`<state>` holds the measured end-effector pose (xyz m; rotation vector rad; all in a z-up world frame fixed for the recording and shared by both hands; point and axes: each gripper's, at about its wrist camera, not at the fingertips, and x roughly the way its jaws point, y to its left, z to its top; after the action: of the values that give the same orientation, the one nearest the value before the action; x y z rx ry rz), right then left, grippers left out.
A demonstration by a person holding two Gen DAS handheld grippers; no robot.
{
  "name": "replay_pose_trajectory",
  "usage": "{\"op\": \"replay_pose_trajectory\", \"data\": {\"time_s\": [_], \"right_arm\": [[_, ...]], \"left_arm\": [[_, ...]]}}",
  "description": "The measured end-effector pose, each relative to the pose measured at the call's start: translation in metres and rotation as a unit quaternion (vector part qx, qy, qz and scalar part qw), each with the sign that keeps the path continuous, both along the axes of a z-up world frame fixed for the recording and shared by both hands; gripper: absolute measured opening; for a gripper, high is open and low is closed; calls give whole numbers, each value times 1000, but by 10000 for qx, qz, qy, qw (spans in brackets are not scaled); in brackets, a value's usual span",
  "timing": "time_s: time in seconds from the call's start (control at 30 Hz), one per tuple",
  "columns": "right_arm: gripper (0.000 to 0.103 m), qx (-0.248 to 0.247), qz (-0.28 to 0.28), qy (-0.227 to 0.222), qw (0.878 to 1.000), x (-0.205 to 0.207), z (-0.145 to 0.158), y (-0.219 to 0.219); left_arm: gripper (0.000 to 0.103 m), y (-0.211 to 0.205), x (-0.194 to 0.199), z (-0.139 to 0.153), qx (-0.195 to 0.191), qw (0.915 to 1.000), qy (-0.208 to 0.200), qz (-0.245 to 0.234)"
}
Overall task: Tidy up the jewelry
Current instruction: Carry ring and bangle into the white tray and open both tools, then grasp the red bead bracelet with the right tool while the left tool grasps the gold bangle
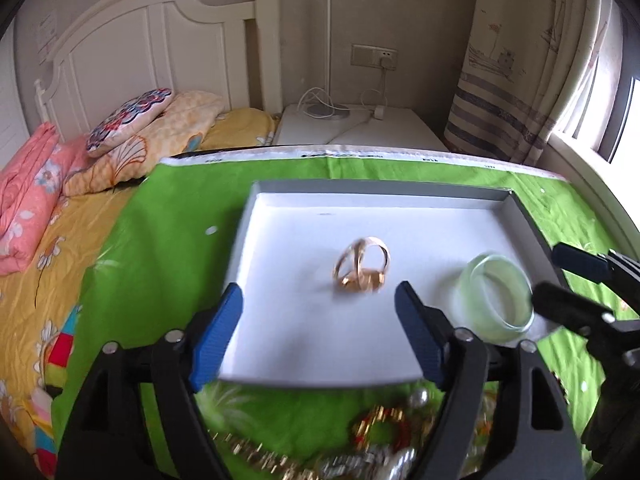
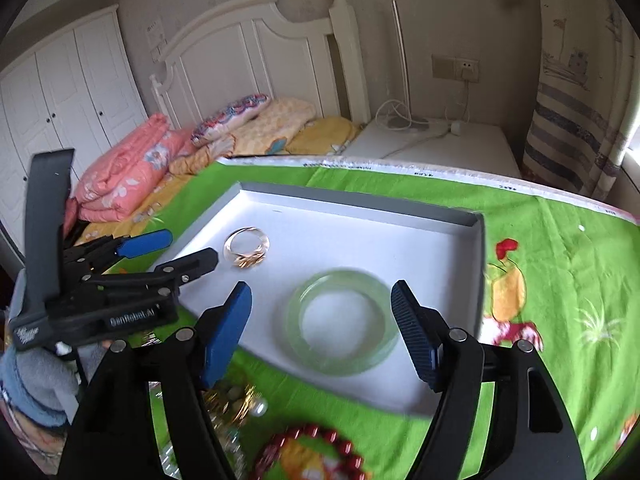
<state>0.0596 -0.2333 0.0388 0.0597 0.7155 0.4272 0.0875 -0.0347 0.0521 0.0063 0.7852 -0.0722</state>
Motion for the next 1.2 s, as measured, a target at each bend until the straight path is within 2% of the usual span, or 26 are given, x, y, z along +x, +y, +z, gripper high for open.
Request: {"op": "replay_pose_trajectory", "data": {"time_s": [0.07,0.17,0.3,0.47,0.63,0.7,0.83,0.97,1.0,1.07,1.2], "right_arm": [[70,173,-102,-11,9998,-18,2,-12],[70,408,-166,77,9990,-43,0,-26],[70,304,-143,202,9992,-73,-11,-28],[70,447,-134,321,9984,-112,-29,-29],[70,132,-118,273,9995,-124,-31,-22],[67,-27,-159,335,9993,-122,-35,-18],[65,-134,-185,261,9994,-122,-35,-14],[49,-321,-76,220,9992,-123,-35,-7],[41,-419,-11,231,9989,-121,-36,-3],[34,-726,214,272,9968,-120,-38,11],[28,-1303,457,366,9897,-117,-44,34]], "left_arm": [[91,10,-14,6,-128,9999,-21,102],[96,29,-42,12,-383,9989,-50,262],[97,43,-77,7,-414,9984,29,380],[97,48,-121,-9,-428,9979,120,471],[97,48,-145,-29,-721,9962,274,405],[97,47,-147,-38,-792,9955,370,366],[97,50,-150,-37,-960,9946,226,310],[97,49,-151,-37,-991,9945,194,263],[97,48,-153,-37,-999,9946,160,234],[97,47,-152,-35,-1008,9945,150,257],[97,50,-149,-35,-1080,9936,187,283]]}}
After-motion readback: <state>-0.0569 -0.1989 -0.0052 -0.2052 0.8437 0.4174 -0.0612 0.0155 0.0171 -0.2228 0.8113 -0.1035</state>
